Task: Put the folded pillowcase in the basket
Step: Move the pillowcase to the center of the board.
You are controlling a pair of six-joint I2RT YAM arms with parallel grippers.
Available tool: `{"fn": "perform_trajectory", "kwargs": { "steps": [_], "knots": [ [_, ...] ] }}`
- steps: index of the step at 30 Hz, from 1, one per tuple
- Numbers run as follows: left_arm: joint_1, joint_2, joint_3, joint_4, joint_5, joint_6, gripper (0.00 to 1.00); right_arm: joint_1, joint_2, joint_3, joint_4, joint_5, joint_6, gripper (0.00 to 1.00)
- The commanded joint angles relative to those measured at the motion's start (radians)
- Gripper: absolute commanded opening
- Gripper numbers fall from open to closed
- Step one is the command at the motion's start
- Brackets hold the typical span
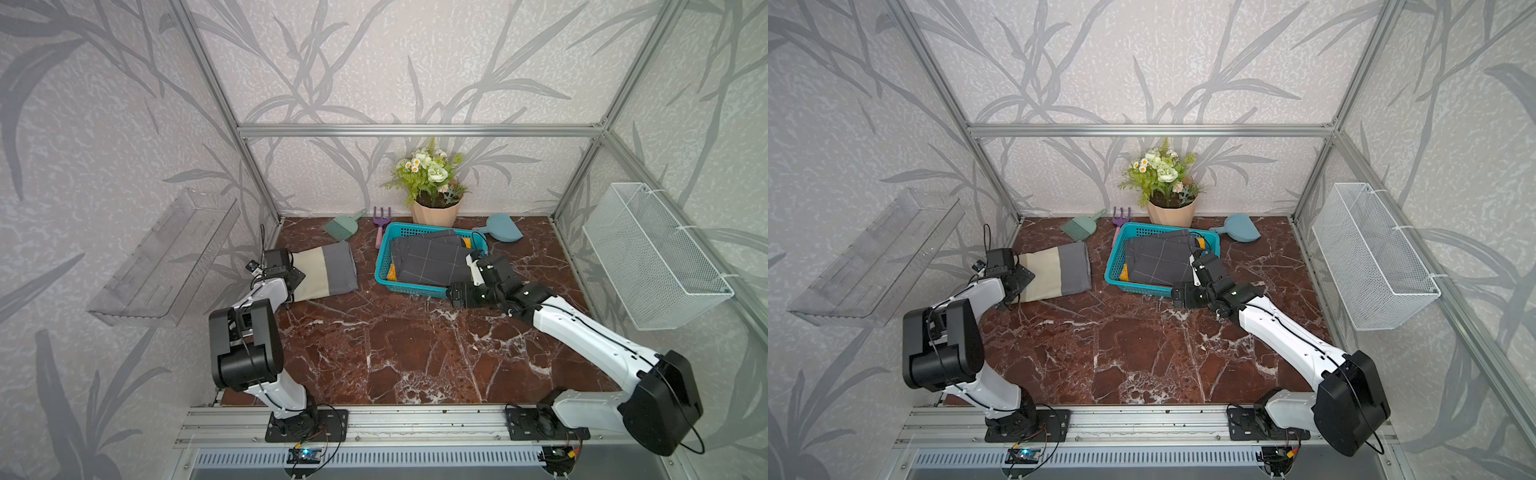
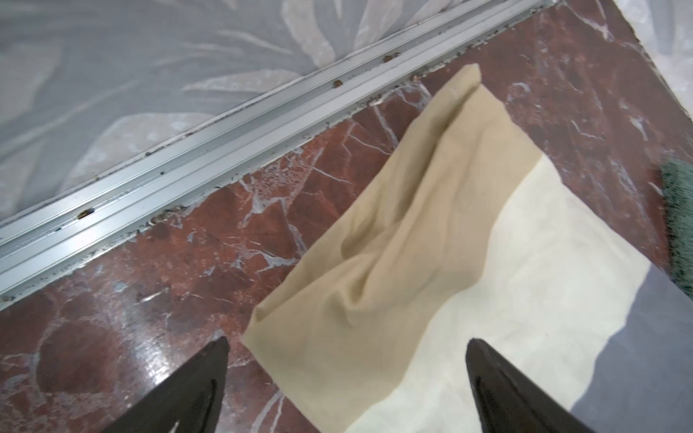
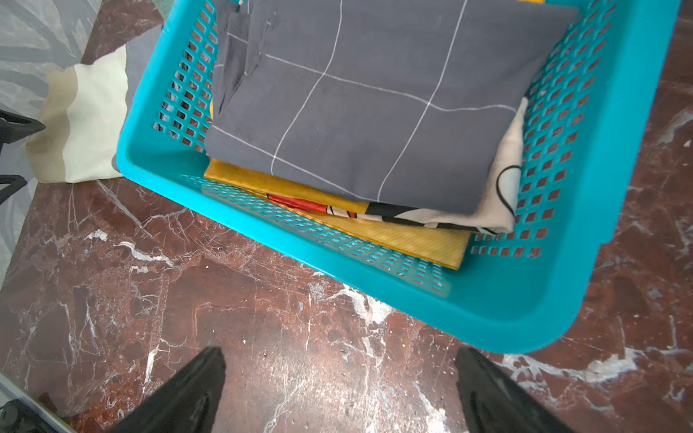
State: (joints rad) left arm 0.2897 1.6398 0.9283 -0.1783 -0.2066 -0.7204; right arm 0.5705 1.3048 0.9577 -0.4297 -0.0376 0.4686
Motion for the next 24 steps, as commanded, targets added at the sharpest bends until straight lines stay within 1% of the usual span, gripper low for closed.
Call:
{"fn": "perform_trajectory", "kwargs": {
  "steps": [1, 5, 7, 8, 9, 10, 14, 15, 16, 20, 24],
  "knots": [
    [0.018, 0.005, -0.035, 0.008, 0.025, -0.021, 1.0, 0.006, 0.021, -0.014, 0.017, -0.01, 0.01, 0.99],
    [0.019, 0.028, -0.062, 0.034, 0.056, -0.034, 1.0, 0.008, 0.037, -0.022, 0.03, -0.022, 0.021, 0.99],
    [0.018, 0.038, -0.084, 0.051, 0.067, -0.046, 0.95, 0.008, 0.042, -0.025, 0.034, -0.025, 0.025, 0.99],
    [0.018, 0.041, -0.095, 0.058, 0.071, -0.051, 0.89, 0.008, 0.042, -0.025, 0.033, -0.025, 0.028, 0.99],
    [0.018, 0.041, -0.107, 0.066, 0.072, -0.057, 0.75, 0.008, 0.04, -0.026, 0.034, -0.025, 0.029, 0.99],
    [0.019, 0.039, -0.119, 0.073, 0.072, -0.062, 0.58, 0.009, 0.036, -0.027, 0.034, -0.026, 0.03, 0.99],
    [0.018, 0.019, -0.147, 0.084, 0.079, -0.06, 0.19, 0.009, 0.025, -0.032, 0.029, -0.025, 0.027, 0.99],
    [0.018, 0.013, -0.152, 0.085, 0.083, -0.06, 0.07, 0.009, 0.024, -0.033, 0.026, -0.026, 0.027, 0.99],
    [0.018, 0.005, -0.159, 0.085, 0.091, -0.062, 0.0, 0.009, 0.022, -0.034, 0.023, -0.029, 0.026, 0.99],
    [0.002, -0.049, -0.214, 0.097, 0.138, -0.076, 0.0, 0.015, 0.014, -0.041, 0.029, -0.037, 0.025, 0.99],
    [-0.078, -0.154, -0.293, 0.08, 0.131, -0.095, 0.0, 0.024, 0.017, -0.034, 0.026, -0.056, 0.017, 0.99]
  ]
}}
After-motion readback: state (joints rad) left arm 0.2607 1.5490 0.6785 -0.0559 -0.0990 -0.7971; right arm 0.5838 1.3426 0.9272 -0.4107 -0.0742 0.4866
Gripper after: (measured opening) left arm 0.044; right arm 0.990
